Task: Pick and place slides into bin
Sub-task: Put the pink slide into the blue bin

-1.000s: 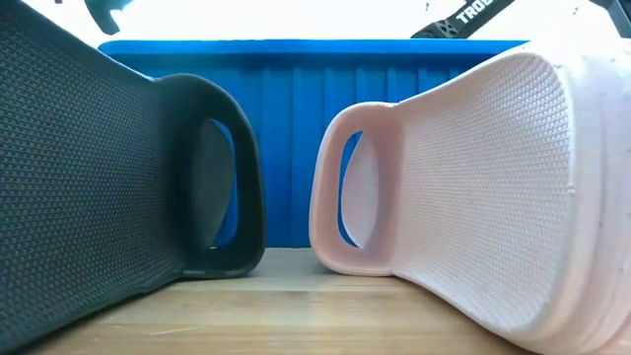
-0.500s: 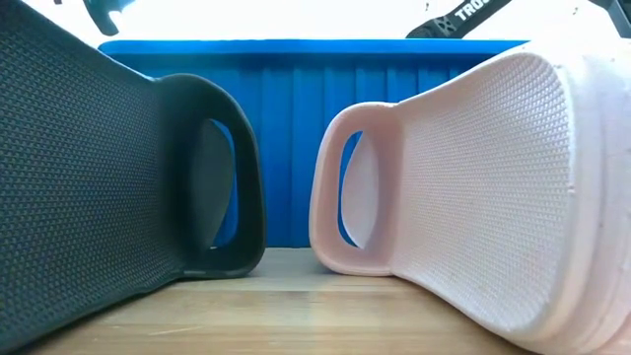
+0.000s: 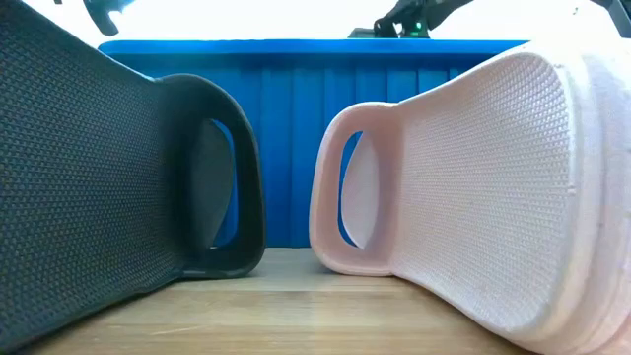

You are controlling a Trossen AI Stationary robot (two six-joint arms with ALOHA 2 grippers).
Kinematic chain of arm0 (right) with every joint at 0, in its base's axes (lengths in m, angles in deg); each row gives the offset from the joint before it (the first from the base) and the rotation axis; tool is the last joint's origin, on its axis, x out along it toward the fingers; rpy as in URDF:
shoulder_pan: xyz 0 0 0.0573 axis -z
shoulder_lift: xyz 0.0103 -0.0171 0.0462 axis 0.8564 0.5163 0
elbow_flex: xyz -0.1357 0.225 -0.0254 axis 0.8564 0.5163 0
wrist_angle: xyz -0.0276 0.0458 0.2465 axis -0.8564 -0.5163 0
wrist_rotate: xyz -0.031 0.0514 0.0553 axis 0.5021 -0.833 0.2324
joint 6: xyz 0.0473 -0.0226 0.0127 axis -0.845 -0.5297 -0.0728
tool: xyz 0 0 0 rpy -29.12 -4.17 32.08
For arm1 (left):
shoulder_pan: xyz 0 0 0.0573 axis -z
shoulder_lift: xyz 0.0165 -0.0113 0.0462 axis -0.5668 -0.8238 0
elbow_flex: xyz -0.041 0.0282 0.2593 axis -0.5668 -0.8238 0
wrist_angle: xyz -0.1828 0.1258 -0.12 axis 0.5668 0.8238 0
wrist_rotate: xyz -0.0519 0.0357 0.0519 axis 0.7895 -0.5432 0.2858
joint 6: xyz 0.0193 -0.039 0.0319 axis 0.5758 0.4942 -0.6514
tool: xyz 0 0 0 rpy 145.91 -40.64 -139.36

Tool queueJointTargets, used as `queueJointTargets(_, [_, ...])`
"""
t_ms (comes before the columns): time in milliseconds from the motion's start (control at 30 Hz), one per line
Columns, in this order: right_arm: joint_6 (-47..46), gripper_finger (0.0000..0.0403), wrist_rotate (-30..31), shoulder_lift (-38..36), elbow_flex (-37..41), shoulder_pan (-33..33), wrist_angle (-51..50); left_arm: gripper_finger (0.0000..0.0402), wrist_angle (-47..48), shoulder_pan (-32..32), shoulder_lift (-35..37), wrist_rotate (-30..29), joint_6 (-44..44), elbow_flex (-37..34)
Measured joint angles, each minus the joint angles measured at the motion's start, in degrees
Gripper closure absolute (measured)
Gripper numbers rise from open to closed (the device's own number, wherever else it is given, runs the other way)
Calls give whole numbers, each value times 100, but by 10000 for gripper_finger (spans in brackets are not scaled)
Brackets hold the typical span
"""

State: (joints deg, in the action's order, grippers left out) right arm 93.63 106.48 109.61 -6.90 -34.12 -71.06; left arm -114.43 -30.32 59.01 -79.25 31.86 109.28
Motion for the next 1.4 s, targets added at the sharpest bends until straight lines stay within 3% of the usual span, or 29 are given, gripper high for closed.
queueJointTargets(300, [-932,172,-377,-14,-1359,-509,-713,217,-3,0,-9,2,0,0])
queueJointTargets(533, [-1279,187,-424,-48,-2538,-1468,-779,217,12,0,-37,2,1,-2])
queueJointTargets(700, [-949,188,156,-50,-3039,-2293,-822,217,9,0,-45,2,7,-4])
queueJointTargets(767, [-883,188,98,-50,-3181,-2541,-845,217,2,0,-48,-4,9,-4])
queueJointTargets(867, [-1198,188,-406,-50,-3349,-2828,-847,217,-1,0,-59,-131,12,-4])
queueJointTargets(1133, [-2454,188,-3691,-52,-3506,-3160,-838,217,3,0,-62,-484,17,-7])
queueJointTargets(1200, [-2551,188,-3980,-52,-3465,-3265,-842,217,-10,0,-83,-552,17,-7])
queueJointTargets(1400, [-2501,188,-4028,-17,-3354,-3576,-832,217,5,0,-122,-599,17,-9])
